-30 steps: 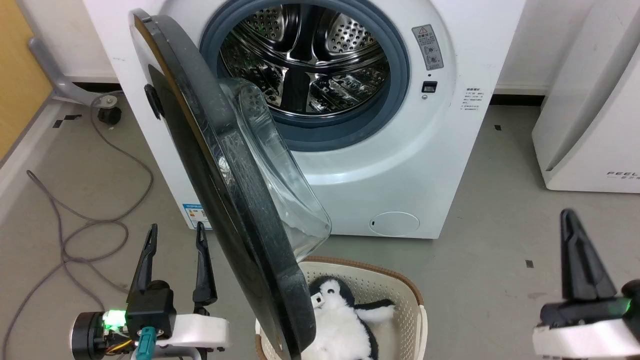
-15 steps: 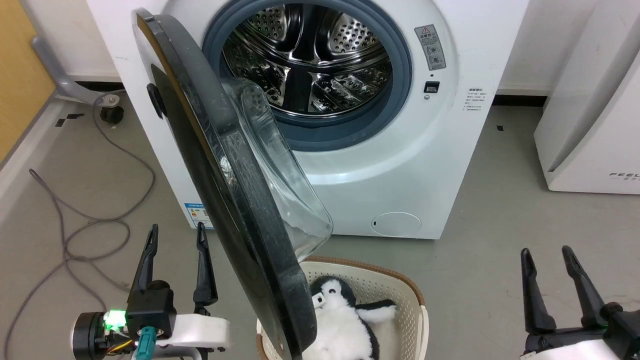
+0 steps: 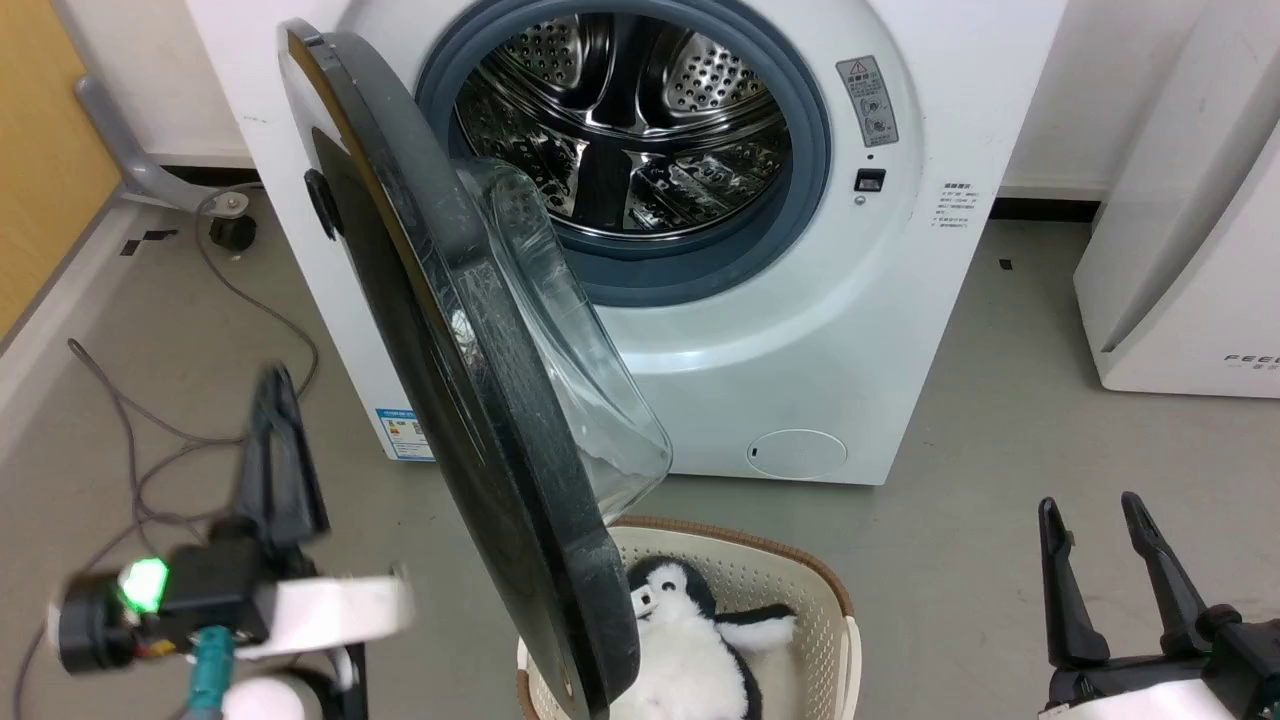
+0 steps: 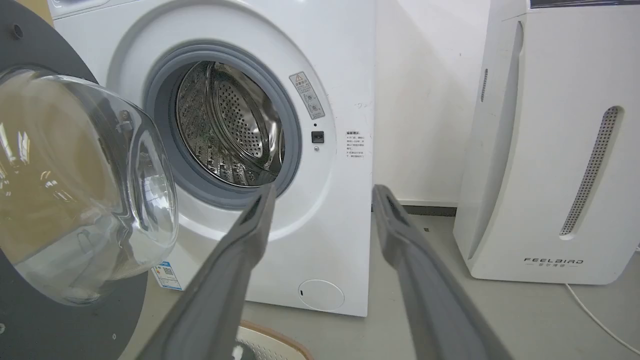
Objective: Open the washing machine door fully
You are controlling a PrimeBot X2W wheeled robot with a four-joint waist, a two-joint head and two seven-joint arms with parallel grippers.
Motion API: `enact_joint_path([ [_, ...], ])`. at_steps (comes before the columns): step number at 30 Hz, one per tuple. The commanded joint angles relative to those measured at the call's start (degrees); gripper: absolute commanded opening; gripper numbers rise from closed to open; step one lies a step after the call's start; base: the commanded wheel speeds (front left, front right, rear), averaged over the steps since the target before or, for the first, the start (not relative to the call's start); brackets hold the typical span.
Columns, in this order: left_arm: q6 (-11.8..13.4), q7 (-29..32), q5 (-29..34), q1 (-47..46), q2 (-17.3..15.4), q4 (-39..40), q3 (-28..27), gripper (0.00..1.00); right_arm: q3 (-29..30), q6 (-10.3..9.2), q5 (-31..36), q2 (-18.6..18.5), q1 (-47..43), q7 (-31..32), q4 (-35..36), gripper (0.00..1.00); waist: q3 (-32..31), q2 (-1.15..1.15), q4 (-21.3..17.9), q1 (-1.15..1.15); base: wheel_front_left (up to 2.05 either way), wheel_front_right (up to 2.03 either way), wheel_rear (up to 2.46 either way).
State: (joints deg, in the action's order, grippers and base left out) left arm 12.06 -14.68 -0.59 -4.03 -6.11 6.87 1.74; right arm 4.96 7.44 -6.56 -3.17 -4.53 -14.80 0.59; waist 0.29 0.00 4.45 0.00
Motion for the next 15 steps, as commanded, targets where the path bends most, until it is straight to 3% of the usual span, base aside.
enact_joint_path([
  [1, 0.16, -0.32, 0.41, -1.70, -0.39, 1.92, -0.06, 0.00, -0.10, 0.05, 0.55, 0.29, -0.58, -0.19, -0.17, 1.00, -0.06, 0.00, -0.02, 0.00, 0.00, 0.00, 0.00],
  [8, -1.56, -0.32, 2.38, -6.21, -0.78, 12.74, 5.88, 0.00, -0.42, 0.05, 0.63, 0.29, -0.57, -0.19, -0.44, 1.00, -0.44, 0.00, -0.28, 0.00, 0.00, 0.00, 0.00],
  [15, -3.41, -0.32, 3.05, -8.51, -0.37, 16.02, 14.07, 0.00, -0.65, 0.05, 0.72, 0.29, -0.64, -0.19, -0.42, 1.00, -0.63, 0.00, -0.50, 0.00, 0.00, 0.00, 0.00],
])
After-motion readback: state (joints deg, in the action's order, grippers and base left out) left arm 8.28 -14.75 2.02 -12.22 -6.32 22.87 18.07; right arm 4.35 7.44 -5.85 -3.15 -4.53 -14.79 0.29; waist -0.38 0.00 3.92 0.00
